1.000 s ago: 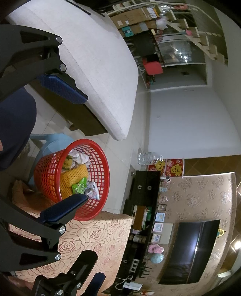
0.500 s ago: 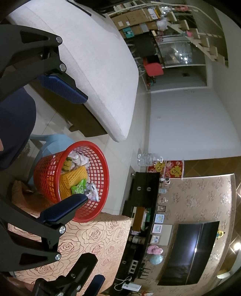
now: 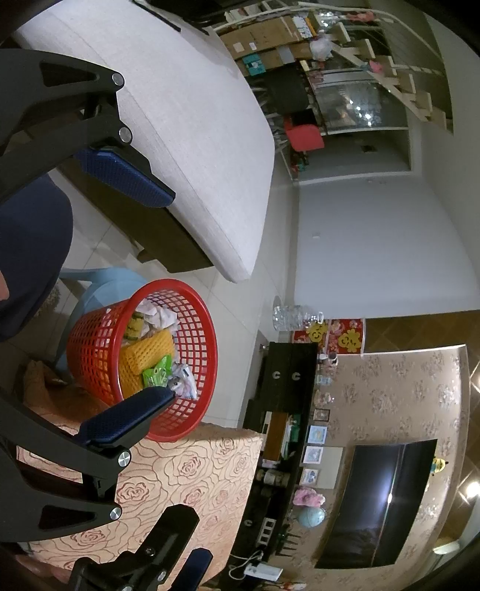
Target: Collect trash
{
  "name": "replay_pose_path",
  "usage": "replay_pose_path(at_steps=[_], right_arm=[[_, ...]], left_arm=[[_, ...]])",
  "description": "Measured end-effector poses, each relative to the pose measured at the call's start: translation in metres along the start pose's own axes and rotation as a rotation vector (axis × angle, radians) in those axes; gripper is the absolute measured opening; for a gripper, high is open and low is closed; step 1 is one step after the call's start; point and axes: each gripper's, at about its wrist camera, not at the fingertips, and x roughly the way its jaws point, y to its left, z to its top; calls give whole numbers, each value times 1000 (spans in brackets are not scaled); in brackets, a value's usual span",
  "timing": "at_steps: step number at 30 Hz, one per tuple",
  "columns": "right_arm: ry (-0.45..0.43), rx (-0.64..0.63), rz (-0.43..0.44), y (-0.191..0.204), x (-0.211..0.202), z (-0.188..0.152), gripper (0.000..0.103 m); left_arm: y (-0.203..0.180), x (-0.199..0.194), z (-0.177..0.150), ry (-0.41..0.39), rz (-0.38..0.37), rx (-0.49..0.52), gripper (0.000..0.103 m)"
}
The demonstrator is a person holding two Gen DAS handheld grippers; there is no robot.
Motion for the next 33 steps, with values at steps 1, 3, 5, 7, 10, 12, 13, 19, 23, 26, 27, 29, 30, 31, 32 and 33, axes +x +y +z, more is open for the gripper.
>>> replay_pose_path(at_steps=[1,3,5,7,10,12,13,19,23,26,27,29,30,31,32,33], right_arm=[[0,0,0,0,0,0,96],[0,-1,1,1,0,0,96],[-2,-2,0,0,-1,0,96],[-1,-1,1,0,0,0,96],[-1,-1,0,1,0,-1,96],[1,0,-1,0,0,0,96],[0,-1,0,1,0,-1,96],[9,11,-11,-6,0,2,96],[21,59,-33,-31,0,3,96],[47,138,-121,-89,-2,0,96],[59,157,-159,-107,-2,-4,96],[97,208,-260,-159,-4,-13,96],[129,237,-350,-198,-7,-21,96],[153,255,-413,-226,-8,-26,96],[172,274,-459,-248,-10,-31,96],[211,318,-534,-289,-13,-38,96]], left_arm=[[0,0,0,0,-1,0,94],[0,0,0,0,0,1,94],[1,0,-1,0,-2,1,94],[1,0,-1,0,-1,1,94],[1,0,-1,0,-2,0,94],[0,-1,-1,2,-11,-5,94],[1,-1,-2,4,-16,-8,94],[0,-2,-6,-16,-33,-20,94],[-2,3,-8,-13,-50,-21,94],[-2,13,-10,12,-49,-19,94],[-3,17,-11,18,-40,-17,94],[-2,25,-14,26,-29,-12,94],[-3,29,-15,31,-22,-8,94],[-4,33,-16,36,-16,-5,94],[-4,39,-17,45,-10,0,94],[-6,44,-18,53,-5,4,94]])
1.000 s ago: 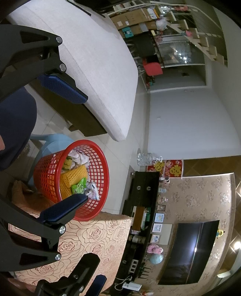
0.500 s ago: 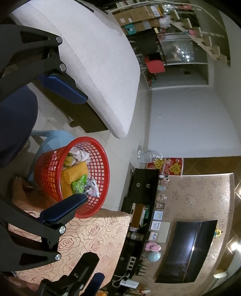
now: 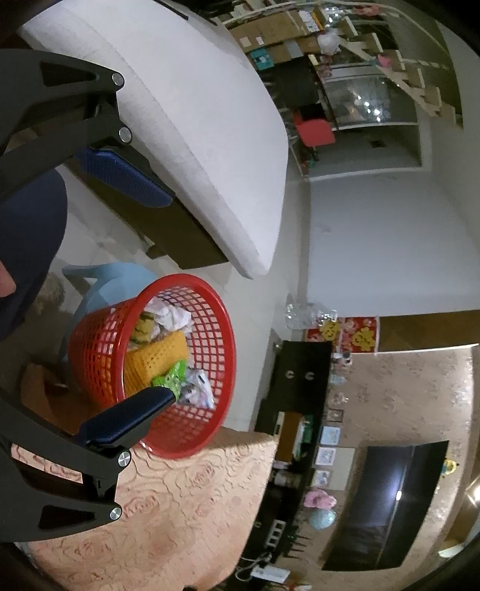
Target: Collect trash
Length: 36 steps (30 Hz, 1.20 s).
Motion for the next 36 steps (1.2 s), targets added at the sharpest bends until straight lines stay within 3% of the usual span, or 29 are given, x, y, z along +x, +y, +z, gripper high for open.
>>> replay_pose_path(at_steps=[5,8,12,22,36], right_arm=[[150,178,-242,-132,71,8,96],[179,228,-241,-170,94,4,96],[160,141,-214,-202,110,3,97],[161,98,-183,-207,114,3,97],[160,98,-181,-211,114,1,97]], left_arm=[[-5,23,-4,31,13,12,94],[-7,32,-6,74,-5,0,94],[-4,32,-5,69,-15,-31,94],[12,28,-7,49,-40,-112,94],[24,28,-13,29,-19,-97,94]])
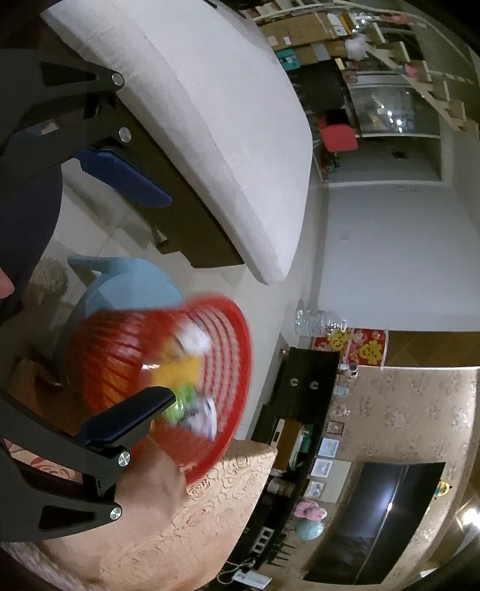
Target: Collect trash
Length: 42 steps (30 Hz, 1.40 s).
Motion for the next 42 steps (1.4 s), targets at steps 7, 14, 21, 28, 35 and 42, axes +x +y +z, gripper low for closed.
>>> replay_pose_path(at_steps=[7,14,21,28,35,42], right_arm=[[0,0,0,0,-1,0,97],[0,0,1,0,1,0,97],[-1,-1,0,1,-2,-1,97],[-1,-1,1,1,-1,-1,97],[0,-1,1,1,-1,-1,97],[0,-1,1,1,-1,-1,97]], left_arm=[[4,-5,0,-13,-37,-28,94],[-7,-4,0,-13,-26,4,94],[-24,0,1,-4,6,54,94],[-38,2,-1,4,21,106,94],[-34,2,-1,7,15,91,94],[-24,0,-1,5,-7,48,94]])
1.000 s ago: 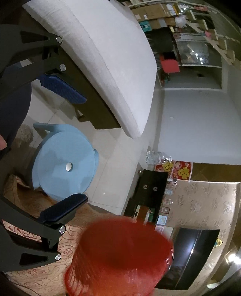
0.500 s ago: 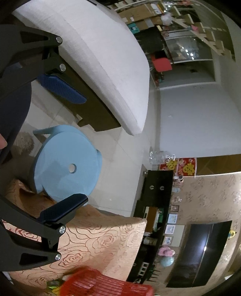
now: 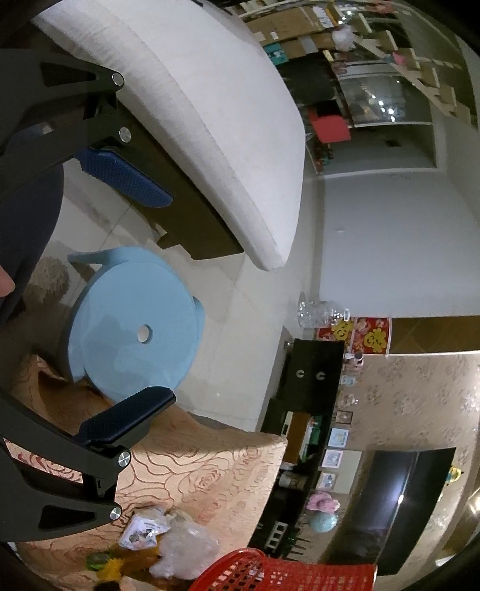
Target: Collect trash
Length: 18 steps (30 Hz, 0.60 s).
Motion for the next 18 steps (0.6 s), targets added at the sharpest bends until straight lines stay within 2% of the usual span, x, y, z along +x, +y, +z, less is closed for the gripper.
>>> replay_pose_path(at_steps=[7,13,18], right_arm=[[0,0,0,0,1,0,97],[0,0,1,0,1,0,97],[0,0,1,0,1,0,97]], left_arm=[[12,-9,0,-44,-9,-55,94],[36,-12,1,-61,-24,-151,94],[41,-10,1,-52,-25,-152,94]])
